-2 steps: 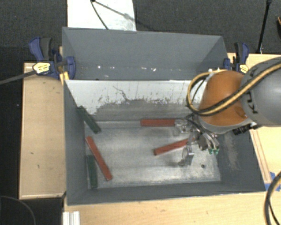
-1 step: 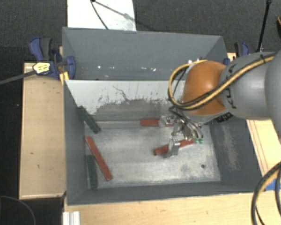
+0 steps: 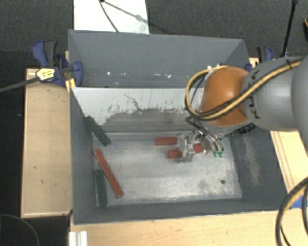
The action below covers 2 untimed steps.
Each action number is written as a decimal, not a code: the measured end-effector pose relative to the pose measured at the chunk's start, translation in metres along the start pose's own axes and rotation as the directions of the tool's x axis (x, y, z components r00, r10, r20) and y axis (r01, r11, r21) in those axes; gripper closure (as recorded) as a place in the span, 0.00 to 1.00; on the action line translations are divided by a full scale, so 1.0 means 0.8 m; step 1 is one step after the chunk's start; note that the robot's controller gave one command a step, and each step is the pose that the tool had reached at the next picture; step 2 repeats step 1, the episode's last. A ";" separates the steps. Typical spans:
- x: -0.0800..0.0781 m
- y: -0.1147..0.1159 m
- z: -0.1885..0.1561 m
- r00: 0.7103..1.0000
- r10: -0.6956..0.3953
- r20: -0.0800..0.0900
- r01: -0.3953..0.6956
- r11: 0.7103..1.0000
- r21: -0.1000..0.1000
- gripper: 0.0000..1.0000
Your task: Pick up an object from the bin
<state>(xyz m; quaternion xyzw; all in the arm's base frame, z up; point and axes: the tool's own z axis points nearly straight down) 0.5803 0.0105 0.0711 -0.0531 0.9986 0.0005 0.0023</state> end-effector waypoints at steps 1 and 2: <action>0.025 0.002 -0.175 0.996 0.089 0.006 -0.089 0.996 0.000 1.00; 0.025 0.002 -0.175 0.996 0.089 0.006 -0.089 0.996 0.000 1.00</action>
Offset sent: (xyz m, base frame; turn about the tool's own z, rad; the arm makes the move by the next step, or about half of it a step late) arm -0.0230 -0.0005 0.1343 0.0901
